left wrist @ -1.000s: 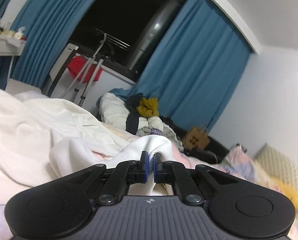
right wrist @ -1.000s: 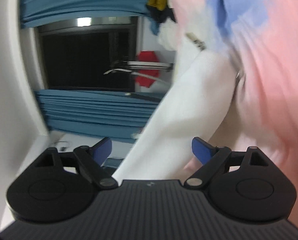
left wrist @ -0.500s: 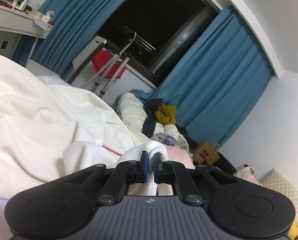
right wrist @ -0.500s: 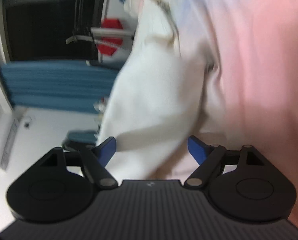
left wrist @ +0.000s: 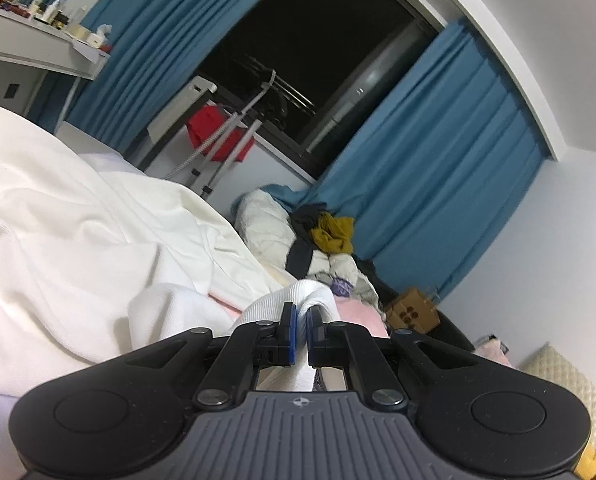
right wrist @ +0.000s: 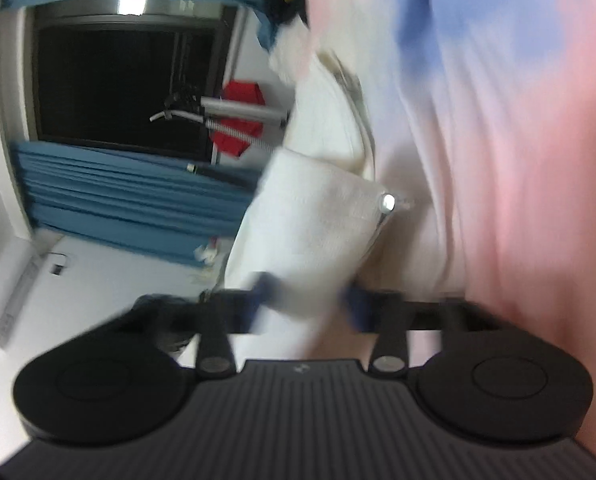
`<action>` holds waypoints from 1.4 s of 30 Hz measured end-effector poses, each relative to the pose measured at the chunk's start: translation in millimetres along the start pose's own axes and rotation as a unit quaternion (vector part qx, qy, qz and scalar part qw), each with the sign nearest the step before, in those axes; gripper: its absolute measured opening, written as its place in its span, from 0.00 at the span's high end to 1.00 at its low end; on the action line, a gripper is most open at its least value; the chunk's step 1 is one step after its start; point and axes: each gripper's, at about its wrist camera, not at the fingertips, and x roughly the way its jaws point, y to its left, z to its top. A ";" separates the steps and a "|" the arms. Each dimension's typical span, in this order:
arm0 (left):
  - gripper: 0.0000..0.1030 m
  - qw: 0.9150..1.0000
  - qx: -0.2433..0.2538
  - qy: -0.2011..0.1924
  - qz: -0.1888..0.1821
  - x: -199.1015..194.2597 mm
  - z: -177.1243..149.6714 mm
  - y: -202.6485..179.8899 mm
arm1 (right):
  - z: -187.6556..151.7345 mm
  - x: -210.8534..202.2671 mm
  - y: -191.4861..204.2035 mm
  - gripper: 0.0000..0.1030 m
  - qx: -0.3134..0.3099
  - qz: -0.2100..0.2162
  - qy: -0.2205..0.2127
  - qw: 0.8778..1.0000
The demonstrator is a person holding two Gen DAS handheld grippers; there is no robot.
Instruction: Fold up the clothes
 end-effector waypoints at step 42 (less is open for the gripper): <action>0.35 0.878 -0.430 0.046 0.203 3.4 -79.3 159.3 | 130.9 -194.2 -37.0 0.93 -0.006 -0.231 -0.281 0.932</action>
